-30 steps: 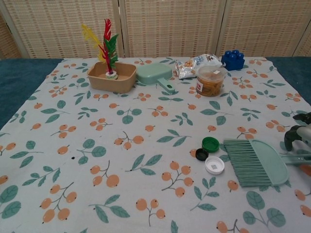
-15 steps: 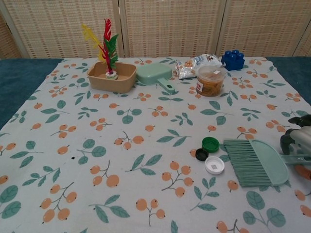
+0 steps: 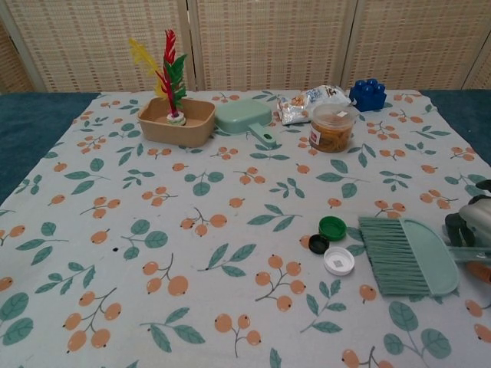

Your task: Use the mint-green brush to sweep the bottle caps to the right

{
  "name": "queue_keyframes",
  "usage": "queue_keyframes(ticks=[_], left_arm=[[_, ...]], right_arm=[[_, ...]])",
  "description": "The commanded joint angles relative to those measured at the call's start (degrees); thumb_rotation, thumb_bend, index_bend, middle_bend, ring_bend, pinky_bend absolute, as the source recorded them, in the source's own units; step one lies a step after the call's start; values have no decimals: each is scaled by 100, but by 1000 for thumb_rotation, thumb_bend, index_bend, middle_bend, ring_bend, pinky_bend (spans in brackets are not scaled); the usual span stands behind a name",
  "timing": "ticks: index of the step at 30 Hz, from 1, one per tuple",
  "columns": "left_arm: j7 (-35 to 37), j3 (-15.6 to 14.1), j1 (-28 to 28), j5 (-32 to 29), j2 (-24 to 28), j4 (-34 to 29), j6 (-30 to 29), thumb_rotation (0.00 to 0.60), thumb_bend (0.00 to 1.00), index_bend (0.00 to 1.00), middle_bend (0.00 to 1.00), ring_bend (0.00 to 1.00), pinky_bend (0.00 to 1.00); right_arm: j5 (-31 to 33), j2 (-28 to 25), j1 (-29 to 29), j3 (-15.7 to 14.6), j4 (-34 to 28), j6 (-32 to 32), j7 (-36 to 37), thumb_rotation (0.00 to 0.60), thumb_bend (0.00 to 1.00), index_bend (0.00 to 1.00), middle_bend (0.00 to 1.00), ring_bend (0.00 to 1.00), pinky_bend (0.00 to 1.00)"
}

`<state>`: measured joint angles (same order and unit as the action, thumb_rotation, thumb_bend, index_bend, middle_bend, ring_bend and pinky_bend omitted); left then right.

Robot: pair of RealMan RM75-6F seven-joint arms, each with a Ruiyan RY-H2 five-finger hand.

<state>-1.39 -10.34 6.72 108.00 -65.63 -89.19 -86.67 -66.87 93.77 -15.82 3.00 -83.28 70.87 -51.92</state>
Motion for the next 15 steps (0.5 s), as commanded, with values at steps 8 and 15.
queue_keyframes(ticks=[8, 15], left_arm=[[-6, 5, -4, -1, -1, -3, -11, 600, 388, 0, 0, 0, 103], [6, 8, -5, -4, 2, -2, -18, 600, 388, 0, 0, 0, 103]], right_arm=[[-270, 42, -37, -121, 254, 101, 248, 600, 388, 866, 647, 443, 0], [-856, -550, -143, -315, -129, 295, 1, 600, 429, 989, 758, 540, 0]])
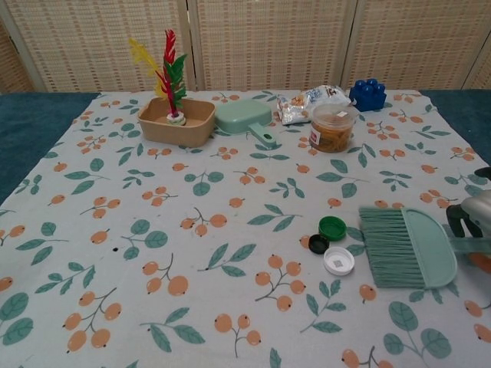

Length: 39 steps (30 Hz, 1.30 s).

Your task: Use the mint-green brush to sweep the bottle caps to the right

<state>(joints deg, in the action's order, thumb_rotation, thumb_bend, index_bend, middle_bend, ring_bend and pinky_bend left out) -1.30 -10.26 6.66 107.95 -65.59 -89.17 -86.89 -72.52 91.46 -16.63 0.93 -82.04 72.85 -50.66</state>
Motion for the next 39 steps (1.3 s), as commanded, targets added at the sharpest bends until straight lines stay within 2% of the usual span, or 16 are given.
queue_keyframes(ticks=[1, 7, 10, 13, 15, 20, 23, 27, 32, 39], left_arm=[[-4, -2, -1, 1, -6, -2, 4, 600, 388, 0, 0, 0, 103], [-80, -11, -12, 25, -31, -35, 11, 600, 388, 0, 0, 0, 103], [-114, -15, -12, 29, -39, -56, 28, 600, 388, 0, 0, 0, 103], [-121, -15, -6, 15, -50, -46, 56, 600, 387, 0, 0, 0, 103], [-133, -11, 0, 3, -57, -42, 78, 600, 387, 0, 0, 0, 103], [-70, -10, 13, 9, -43, -31, 66, 600, 388, 0, 0, 0, 103], [26, -14, 15, 19, -6, -21, 22, 600, 388, 0, 0, 0, 103], [137, -39, 15, 53, 32, 5, -23, 600, 388, 0, 0, 0, 103], [186, -41, 17, 52, 53, 18, -37, 600, 388, 0, 0, 0, 103], [188, -36, 23, 15, 41, 11, 5, 600, 388, 0, 0, 0, 103]], right_arm=[[-406, -461, -79, -142, -372, 129, -156, 600, 432, 998, 778, 556, 0], [-1314, -1354, -176, -306, -1361, 498, -591, 600, 446, 1000, 810, 594, 0], [-1451, -1619, -242, -301, -1899, 448, -882, 600, 446, 1000, 814, 595, 0], [-1335, -1746, -379, -243, -2469, 182, -1486, 600, 446, 1000, 815, 595, 0], [-1166, -1667, -490, -146, -2807, 26, -2070, 600, 446, 1000, 815, 593, 0], [-600, -1188, -810, 30, -3211, -314, -3696, 600, 446, 1000, 816, 592, 0], [-172, -738, -1085, 112, -3284, -460, -4765, 600, 446, 1000, 816, 592, 0], [426, -187, -1330, 119, -3271, -414, -5783, 600, 446, 1000, 816, 592, 0], [917, 201, -1562, 0, -3173, -239, -6483, 600, 446, 1000, 816, 592, 0], [1594, 485, -1847, 18, -2884, 80, -6965, 600, 446, 1000, 816, 592, 0]])
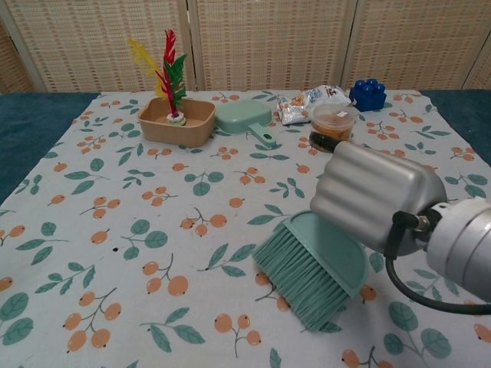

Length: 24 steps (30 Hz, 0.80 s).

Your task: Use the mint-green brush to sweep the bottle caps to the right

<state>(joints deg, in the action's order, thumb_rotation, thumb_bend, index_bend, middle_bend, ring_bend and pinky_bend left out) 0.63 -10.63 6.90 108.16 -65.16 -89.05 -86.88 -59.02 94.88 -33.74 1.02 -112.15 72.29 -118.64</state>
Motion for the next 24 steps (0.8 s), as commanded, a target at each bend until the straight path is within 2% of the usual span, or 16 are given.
queue_keyframes(ticks=[1, 13, 24], left_arm=[[-9, 4, 1, -13, -3, 3, 11, 600, 388, 0, 0, 0, 103], [102, 55, 9, -141, 27, 32, 23, 600, 388, 0, 0, 0, 103], [63, 95, 33, -256, -9, 52, 133, 600, 388, 0, 0, 0, 103]], right_arm=[[335, 181, -176, 12, 169, 172, -210, 600, 446, 1000, 816, 592, 0], [907, 476, -701, -75, 837, 476, -467, 600, 446, 1000, 816, 592, 0], [1175, 196, -974, -253, 1157, 591, -190, 600, 448, 1000, 815, 592, 0]])
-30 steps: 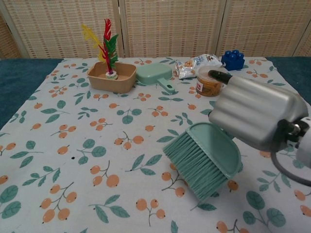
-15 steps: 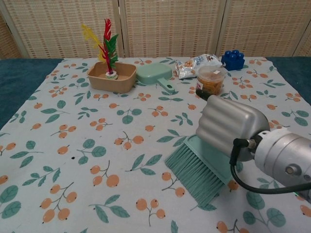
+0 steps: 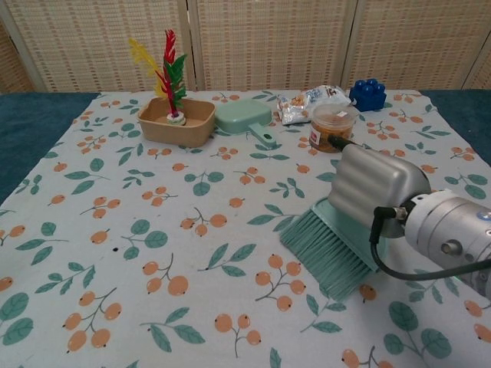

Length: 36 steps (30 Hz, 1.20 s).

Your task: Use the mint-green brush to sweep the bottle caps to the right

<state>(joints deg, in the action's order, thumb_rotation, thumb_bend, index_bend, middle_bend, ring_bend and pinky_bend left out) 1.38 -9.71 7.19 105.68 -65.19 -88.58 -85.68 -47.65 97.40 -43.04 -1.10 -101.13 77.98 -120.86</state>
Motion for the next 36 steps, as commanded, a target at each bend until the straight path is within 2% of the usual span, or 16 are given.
queue_keyframes(ticks=[1, 6, 16, 22, 28, 32, 36], left_arm=[[-21, 5, 6, -16, -12, 6, 25, 600, 388, 0, 0, 0, 103], [-82, 6, 12, -29, -46, 4, 70, 600, 387, 0, 0, 0, 104], [-41, 46, 39, -140, -27, 0, 131, 600, 387, 0, 0, 0, 103], [-161, 38, -10, -95, -40, -20, 50, 600, 387, 0, 0, 0, 103], [-276, 87, 23, -246, -119, -3, 222, 600, 386, 0, 0, 0, 103], [-301, 100, 29, -277, -135, -3, 250, 600, 386, 0, 0, 0, 103], [-383, 165, 61, -445, -197, 24, 391, 600, 387, 0, 0, 0, 103]], right_arm=[[62, -79, -63, -59, 88, 26, 46, 600, 447, 1000, 815, 592, 0], [184, -153, -194, -152, 278, 67, 15, 600, 448, 1000, 815, 593, 0], [637, -261, -407, -137, 666, 222, -82, 600, 448, 1000, 815, 592, 0], [829, -246, -472, -219, 1164, 30, 138, 600, 448, 1000, 815, 592, 0], [907, -251, -536, -258, 1664, -60, 295, 600, 448, 1000, 815, 592, 0], [959, -243, -546, -242, 1788, -91, 340, 600, 449, 1000, 816, 592, 0], [1208, -191, -575, -163, 2389, -285, 445, 600, 449, 1000, 816, 592, 0]])
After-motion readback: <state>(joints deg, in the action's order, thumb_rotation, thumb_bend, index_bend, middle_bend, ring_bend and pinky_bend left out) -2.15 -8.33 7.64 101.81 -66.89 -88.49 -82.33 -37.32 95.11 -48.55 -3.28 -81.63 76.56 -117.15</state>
